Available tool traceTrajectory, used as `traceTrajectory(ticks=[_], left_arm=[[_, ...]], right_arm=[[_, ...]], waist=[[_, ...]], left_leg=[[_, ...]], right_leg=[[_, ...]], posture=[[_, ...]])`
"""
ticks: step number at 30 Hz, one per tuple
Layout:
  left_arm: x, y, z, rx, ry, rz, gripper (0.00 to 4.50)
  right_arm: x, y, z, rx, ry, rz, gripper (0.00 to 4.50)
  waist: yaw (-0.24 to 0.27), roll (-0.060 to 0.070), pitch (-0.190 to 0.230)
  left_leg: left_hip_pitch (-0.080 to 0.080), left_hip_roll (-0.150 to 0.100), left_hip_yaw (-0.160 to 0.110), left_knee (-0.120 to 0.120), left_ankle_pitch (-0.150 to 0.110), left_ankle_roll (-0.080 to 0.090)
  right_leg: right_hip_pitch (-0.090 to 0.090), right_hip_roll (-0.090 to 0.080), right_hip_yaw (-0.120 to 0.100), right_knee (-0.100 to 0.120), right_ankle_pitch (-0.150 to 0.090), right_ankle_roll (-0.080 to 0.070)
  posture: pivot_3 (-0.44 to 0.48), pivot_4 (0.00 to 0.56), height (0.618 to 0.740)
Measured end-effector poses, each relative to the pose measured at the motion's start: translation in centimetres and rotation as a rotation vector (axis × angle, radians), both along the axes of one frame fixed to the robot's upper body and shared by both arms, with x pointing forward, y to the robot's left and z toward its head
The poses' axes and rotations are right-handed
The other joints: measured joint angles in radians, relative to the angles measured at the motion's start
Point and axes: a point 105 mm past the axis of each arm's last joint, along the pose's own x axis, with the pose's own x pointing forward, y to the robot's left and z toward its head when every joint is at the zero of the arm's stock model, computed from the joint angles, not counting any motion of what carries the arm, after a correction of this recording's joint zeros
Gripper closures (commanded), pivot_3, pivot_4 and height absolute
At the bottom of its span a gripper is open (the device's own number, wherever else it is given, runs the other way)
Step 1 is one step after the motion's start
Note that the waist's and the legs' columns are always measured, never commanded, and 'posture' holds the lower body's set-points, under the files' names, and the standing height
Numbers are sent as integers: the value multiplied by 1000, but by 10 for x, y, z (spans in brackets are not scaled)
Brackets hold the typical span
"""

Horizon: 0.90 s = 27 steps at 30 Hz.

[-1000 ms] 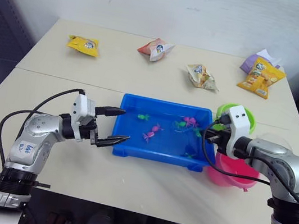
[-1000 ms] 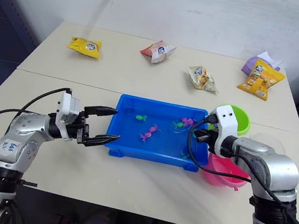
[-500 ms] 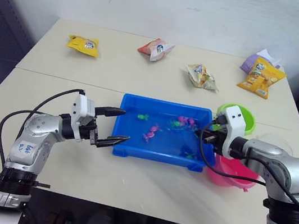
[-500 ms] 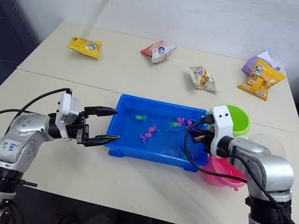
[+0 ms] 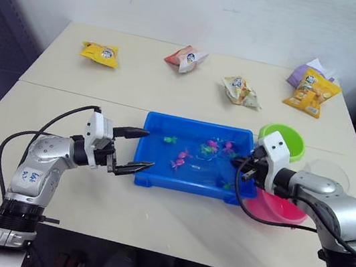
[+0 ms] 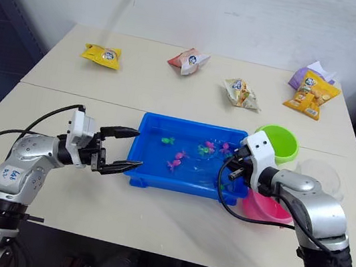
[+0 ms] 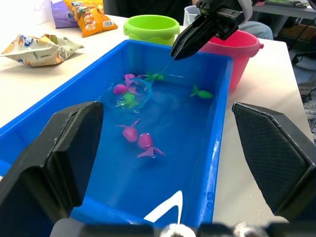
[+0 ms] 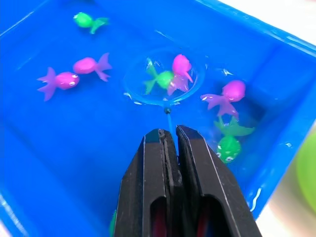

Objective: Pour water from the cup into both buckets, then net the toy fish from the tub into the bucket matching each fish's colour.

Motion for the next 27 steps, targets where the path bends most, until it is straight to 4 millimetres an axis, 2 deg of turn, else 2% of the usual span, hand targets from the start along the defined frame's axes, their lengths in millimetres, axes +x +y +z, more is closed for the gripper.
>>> traceTrajectory(ticks=[11,20,22,27], left_arm=[[0,0,0,2,0,-1,8],[-5,2,9,4,46,-53,8],[-6,-4,11,2,53,-90,8],[-7,-25,19,-17,39,-182,8]], right_arm=[[-11,5,7,46,-80,79,4500],[-52,-22,40,165,-171,109,4500],[-61,-31,49,161,-206,85,4500],[-83,-50,54,168,-220,4,4500]], waist=[[2,0,0],[5,0,0],[5,0,0],[11,0,0]], left_leg=[[0,0,0,0,0,0],[0,0,0,-1,0,0],[1,0,0,-1,0,0],[1,0,0,-2,1,0]], right_leg=[[0,0,0,0,0,0],[1,0,-1,0,0,0],[1,0,-1,0,0,0],[2,0,-1,0,0,0]], posture=[[0,150,740],[0,150,740],[0,150,740],[0,150,740]])
